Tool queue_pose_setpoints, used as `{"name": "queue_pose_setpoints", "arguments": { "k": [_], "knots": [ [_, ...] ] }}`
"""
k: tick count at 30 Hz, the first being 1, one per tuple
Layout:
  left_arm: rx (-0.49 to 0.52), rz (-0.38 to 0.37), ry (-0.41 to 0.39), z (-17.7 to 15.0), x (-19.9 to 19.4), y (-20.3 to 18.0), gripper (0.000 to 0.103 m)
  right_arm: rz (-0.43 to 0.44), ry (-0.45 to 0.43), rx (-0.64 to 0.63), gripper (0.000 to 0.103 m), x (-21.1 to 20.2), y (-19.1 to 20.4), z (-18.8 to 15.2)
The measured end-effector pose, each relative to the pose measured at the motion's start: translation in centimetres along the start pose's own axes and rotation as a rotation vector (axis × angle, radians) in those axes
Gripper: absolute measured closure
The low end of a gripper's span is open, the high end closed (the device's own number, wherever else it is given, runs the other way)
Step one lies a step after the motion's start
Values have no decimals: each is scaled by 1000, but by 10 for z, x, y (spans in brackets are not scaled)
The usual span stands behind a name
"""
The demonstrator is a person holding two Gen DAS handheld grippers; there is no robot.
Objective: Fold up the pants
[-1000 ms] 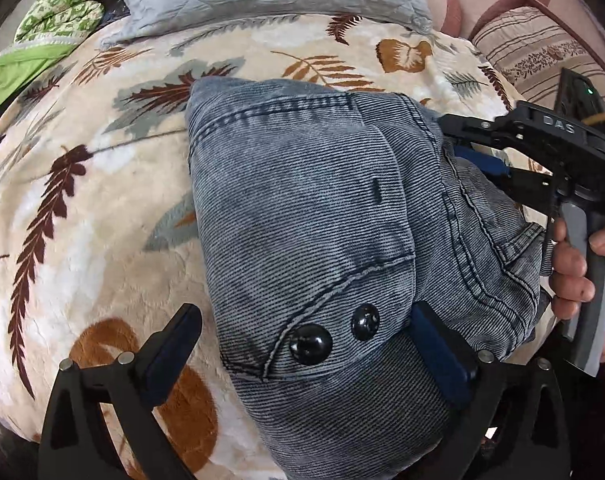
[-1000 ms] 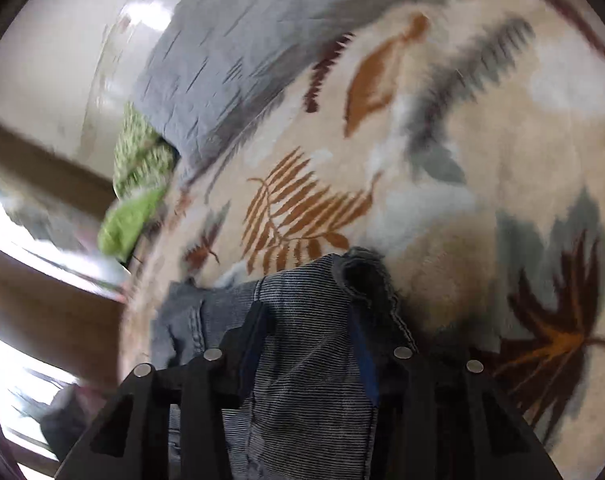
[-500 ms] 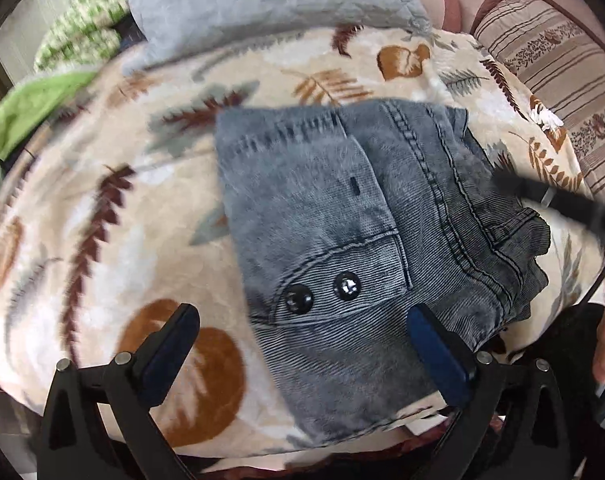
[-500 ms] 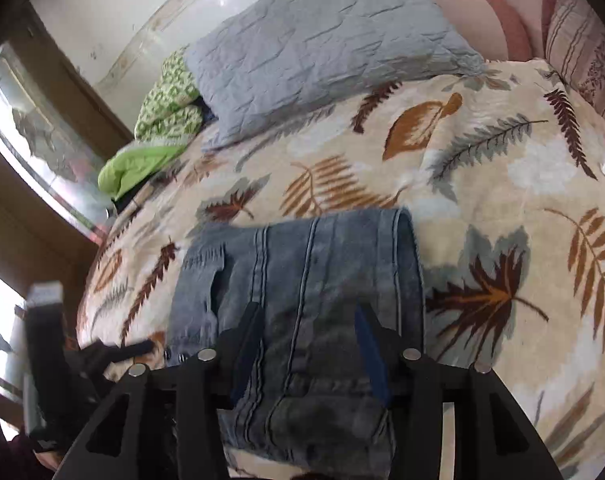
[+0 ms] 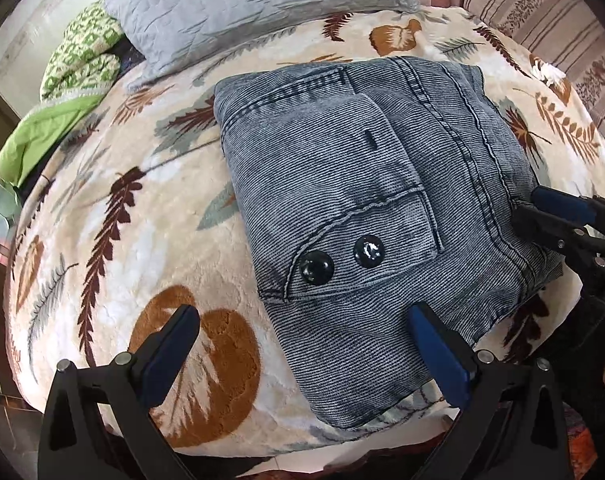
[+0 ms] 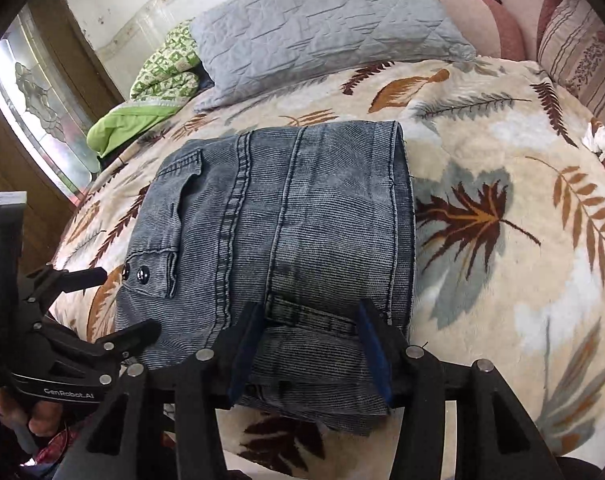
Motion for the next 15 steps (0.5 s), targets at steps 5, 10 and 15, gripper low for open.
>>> {"name": "queue_pose_setpoints", "arguments": {
  "k": [5,10,15],
  "knots": [
    [-9,-20,-10,-2,1,0,0,33,-24,28,49,-1,-5,-2],
    [-43,-55,-3,-5,4,6,0,54,-46,34,48,1,-3,-1],
    [-43,-42,-23,-4,0,6,0,67,-50,51,48,1,-4,-2]
  ]
}}
Point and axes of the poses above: each gripper's, at about its wrist camera, not at the fingertips, and x roughly the way its jaws point, y to its left, z to its top, the point moved 6 cm from there along x, roughly the way its jaws point, and after that the axes turned 11 degrees about -z, right-handed, at the moved point
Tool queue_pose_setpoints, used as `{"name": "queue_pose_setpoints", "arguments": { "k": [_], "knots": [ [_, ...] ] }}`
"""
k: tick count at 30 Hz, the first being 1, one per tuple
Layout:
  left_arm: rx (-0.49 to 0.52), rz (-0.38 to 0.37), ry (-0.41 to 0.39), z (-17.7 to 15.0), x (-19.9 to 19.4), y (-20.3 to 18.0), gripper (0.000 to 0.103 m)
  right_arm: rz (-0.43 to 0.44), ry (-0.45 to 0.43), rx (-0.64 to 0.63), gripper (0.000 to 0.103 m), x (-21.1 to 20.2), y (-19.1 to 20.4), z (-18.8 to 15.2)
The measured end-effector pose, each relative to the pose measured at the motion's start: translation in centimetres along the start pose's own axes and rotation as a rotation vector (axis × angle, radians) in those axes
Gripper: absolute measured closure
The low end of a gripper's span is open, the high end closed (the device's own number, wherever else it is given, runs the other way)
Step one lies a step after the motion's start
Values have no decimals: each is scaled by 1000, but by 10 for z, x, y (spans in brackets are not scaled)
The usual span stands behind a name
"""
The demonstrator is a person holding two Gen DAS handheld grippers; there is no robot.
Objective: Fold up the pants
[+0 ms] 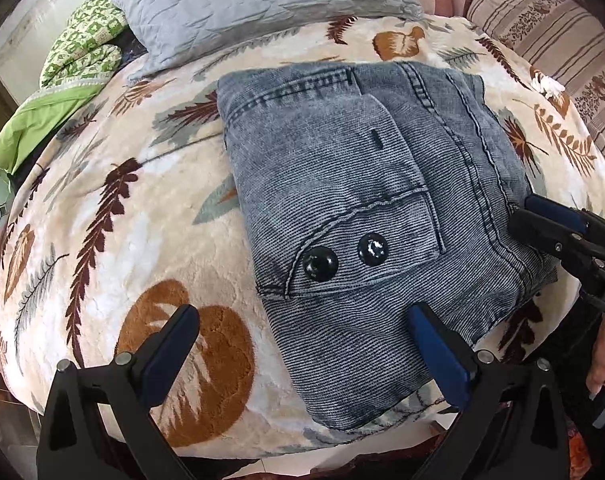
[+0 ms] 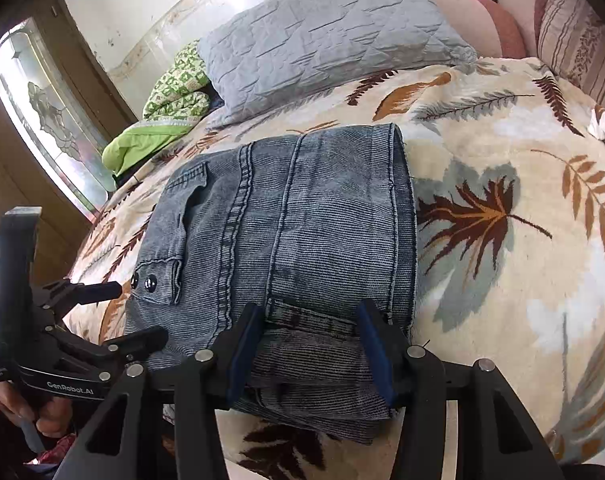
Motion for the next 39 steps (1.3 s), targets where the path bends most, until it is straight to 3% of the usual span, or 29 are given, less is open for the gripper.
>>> {"name": "queue_pose_setpoints", "arguments": {
  "k": [5,10,16,24,32,36,39],
  "knots": [
    [29,98,-68,7,-23,-3,0,23,-4,15,48,0,-2,1],
    [-33,155,-221,26,-66,18,0,49,-9,35,48,0,-5,1],
    [-90,205,-307,39,-101,40,0,53,-9,39,48,0,-5,1],
    [-101,195,-335,42,-115,44,0,51,-10,36,48,0,-5,1],
    [-93,140,-305,41,-106,33,0,45,-3,45,48,-2,-5,3],
    [-76,174,-299,39,-108,39,0,24,54,140,48,-20,-7,24],
    [-87,191,-301,35,-112,48,0,41,-9,202,48,-68,7,67]
  ]
}}
Point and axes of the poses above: each gripper's, at about its wrist camera, not at the fingertips, and x roughly the way its jaws point, y to its left, z to its top, the point moved 6 cm from there along x, roughly the way its jaws point, and after that the axes turned 11 degrees about -z, right-handed, at the moved point
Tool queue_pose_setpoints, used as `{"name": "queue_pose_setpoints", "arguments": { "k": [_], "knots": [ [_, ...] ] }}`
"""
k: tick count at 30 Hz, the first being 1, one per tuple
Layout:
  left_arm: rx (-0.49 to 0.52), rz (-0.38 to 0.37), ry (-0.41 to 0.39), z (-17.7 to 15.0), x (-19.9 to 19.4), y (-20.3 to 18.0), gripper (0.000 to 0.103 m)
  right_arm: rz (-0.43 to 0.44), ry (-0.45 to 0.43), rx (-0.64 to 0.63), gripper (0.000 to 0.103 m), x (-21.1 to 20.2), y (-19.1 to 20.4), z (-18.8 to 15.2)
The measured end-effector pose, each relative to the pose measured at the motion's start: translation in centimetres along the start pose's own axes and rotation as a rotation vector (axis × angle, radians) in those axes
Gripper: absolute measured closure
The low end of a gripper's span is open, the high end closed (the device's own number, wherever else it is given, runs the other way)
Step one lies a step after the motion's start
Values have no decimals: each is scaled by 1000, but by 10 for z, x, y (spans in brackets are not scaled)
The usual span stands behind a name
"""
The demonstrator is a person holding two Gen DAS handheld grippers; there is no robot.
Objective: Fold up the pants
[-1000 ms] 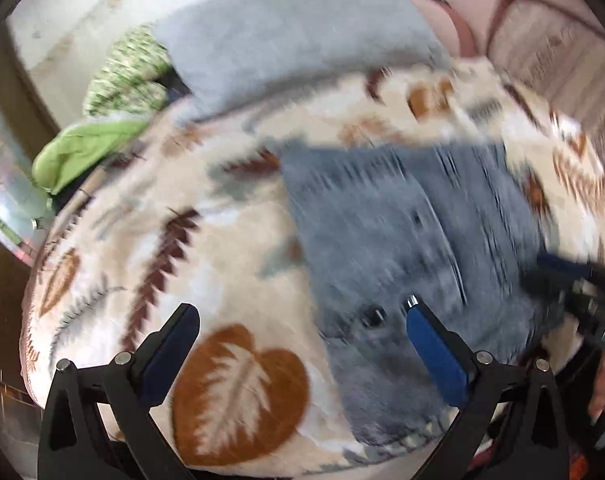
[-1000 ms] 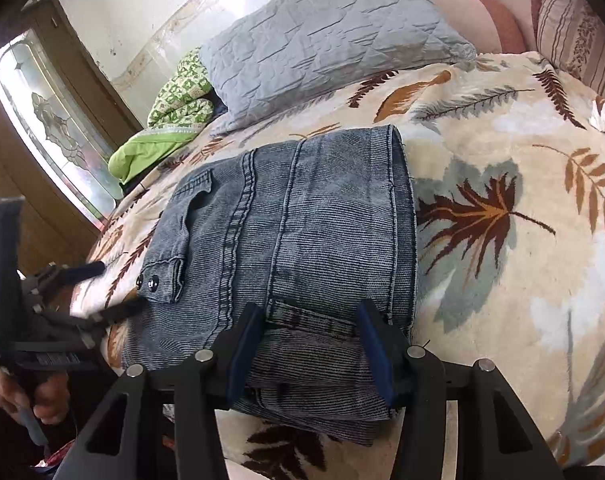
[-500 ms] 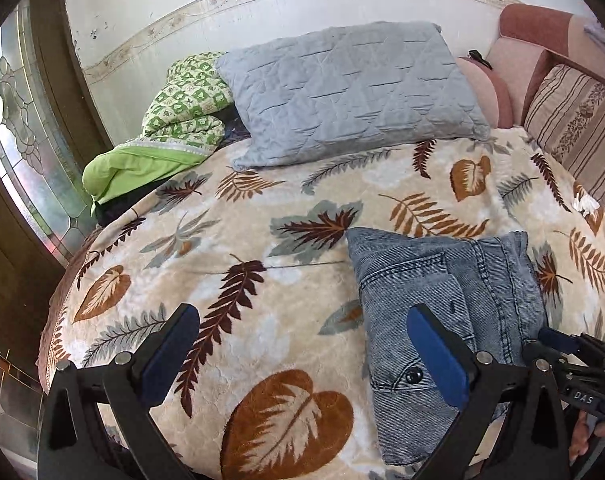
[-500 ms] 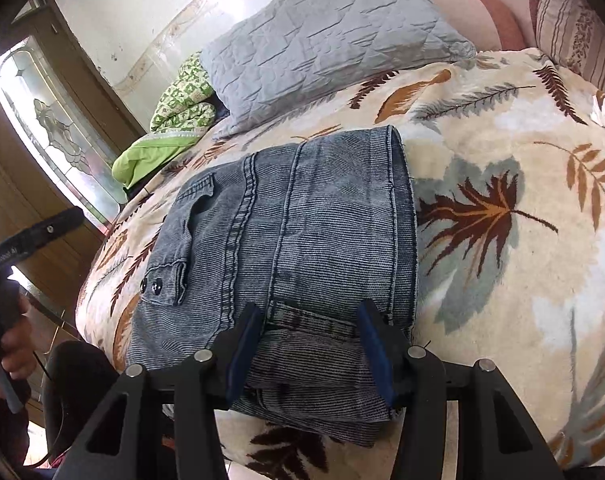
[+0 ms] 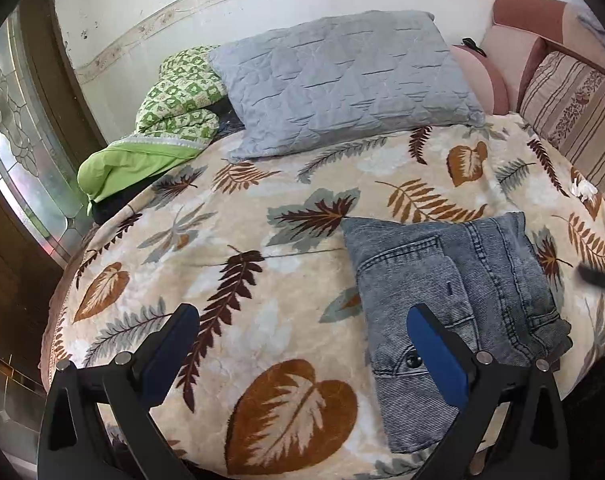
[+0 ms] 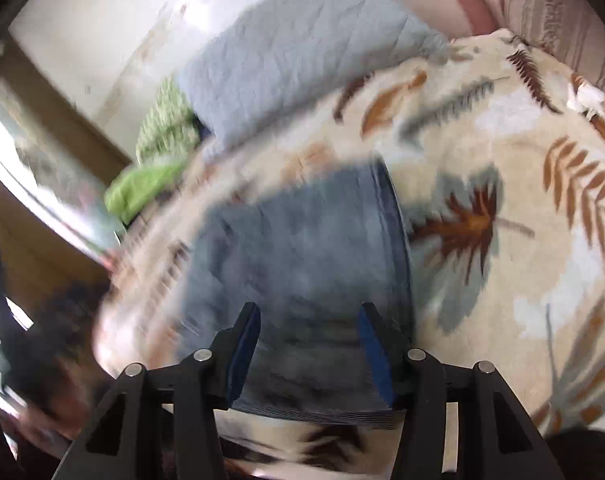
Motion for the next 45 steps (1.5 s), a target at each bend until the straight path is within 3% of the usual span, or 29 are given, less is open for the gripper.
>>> {"name": "queue_pose_setpoints", "arguments": {
  "k": [4,6,7,9,12,19,23,30,45],
  "knots": [
    [-26,32,-3,-2,-6,20,0,66,-118,-17,45,-76,56,50],
    [-55,48,-5,-1,-10,32,0,81,-144,-83,31,-102,90,64],
    [-68,52,-3,-1,-10,36,0,77,-142,-114,30,-107,103,65],
    [-93,63,-2,1,-16,46,0,118,-100,-146,30,-115,127,62],
    [-102,81,-31,6,-32,56,0,268,-77,-132,30,-141,156,57],
    [-123,99,-87,14,-61,70,0,445,-187,-221,30,-236,212,46],
    [-119,111,-96,16,-67,71,0,505,-248,-270,30,-270,235,40],
    [-116,122,-98,15,-70,73,0,528,-303,-254,30,-289,244,42],
    [-124,135,-104,18,-75,82,0,523,-315,-233,30,-294,251,60]
  ]
}}
Point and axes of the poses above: each gripper's, at about its wrist camera, not at the fingertips, and x roughly the way its jaws point, y to its left, z to its top, the point moved 6 cm from there along x, roughly the way its jaws point, and after that the axes turned 11 degrees about -z, right-handed, at the moved point
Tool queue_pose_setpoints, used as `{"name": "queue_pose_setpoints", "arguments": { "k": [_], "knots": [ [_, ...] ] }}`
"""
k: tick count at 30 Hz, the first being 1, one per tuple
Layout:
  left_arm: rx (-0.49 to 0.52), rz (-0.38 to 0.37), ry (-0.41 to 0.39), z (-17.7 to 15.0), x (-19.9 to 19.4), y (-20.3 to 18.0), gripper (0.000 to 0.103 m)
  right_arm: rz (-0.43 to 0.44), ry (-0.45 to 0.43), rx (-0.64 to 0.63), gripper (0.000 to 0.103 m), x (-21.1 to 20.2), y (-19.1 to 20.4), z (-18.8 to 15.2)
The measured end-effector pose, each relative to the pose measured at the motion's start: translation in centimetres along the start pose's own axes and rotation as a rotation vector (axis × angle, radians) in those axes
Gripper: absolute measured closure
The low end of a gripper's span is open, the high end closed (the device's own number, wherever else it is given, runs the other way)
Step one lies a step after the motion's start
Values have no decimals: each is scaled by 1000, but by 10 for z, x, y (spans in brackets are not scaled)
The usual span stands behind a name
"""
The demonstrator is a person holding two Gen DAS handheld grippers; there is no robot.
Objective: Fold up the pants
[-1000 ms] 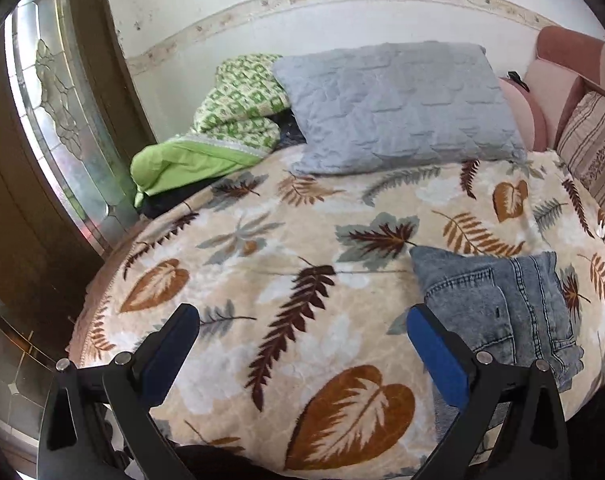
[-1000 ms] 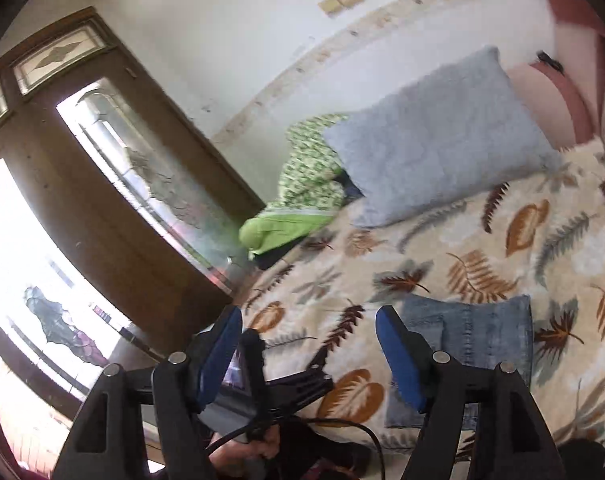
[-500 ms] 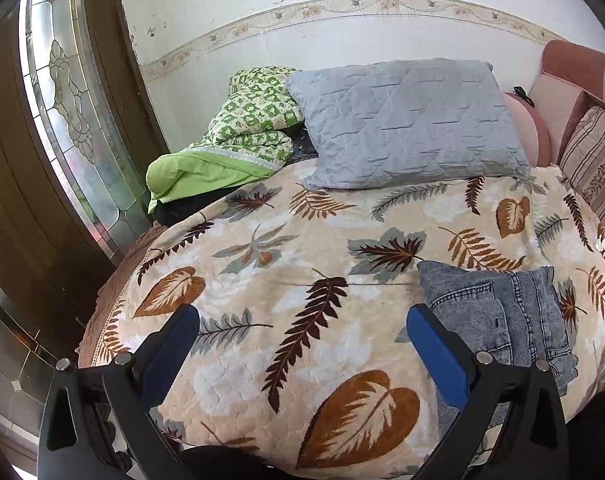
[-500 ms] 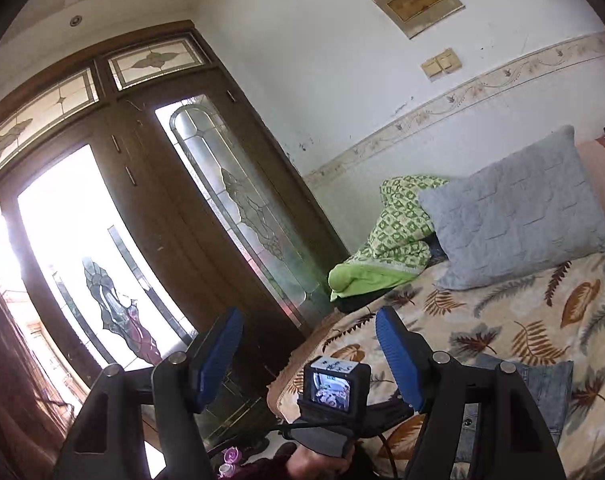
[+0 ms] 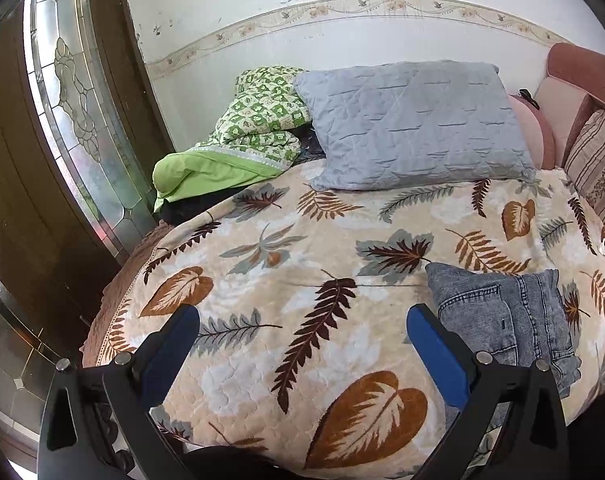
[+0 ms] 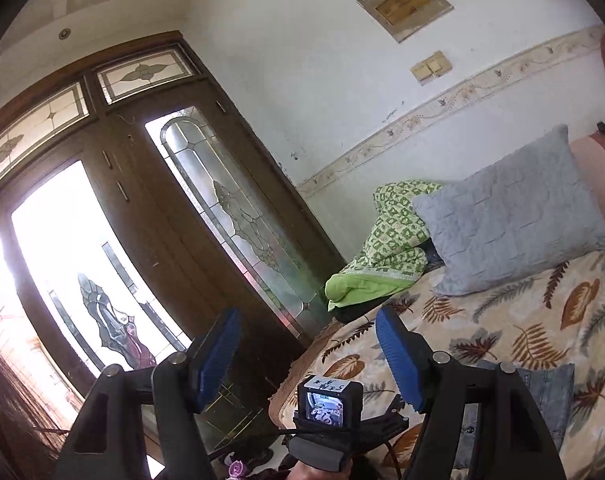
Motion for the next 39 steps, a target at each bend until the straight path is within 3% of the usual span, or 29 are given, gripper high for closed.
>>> {"name": "queue_pose_setpoints", "arguments": {
  "k": [11,18,26,35,39],
  "knots": [
    [-17,2,16,-2,6,6,0,151,-111,27,30,-24,19,25],
    [-18,-3,29,-7,11,5,0,298,-194,102,31,-44,19,39],
    [-4,-16,39,-12,13,-3,0,289,-259,76,29,-68,28,47],
    [-3,-19,30,-11,11,-6,0,299,-186,87,29,-51,35,30],
    [-14,-18,25,-10,9,-2,0,265,-213,68,29,-52,38,33]
  ]
}}
Point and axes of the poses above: each gripper's, at about its wrist camera, not at the fingertips, and x roughly the way its jaws point, y to its left, z to its top, the point moved 6 cm from there along x, roughly the way its jaws point, and after that the axes turned 11 degrees about -z, right-handed, at the moved point
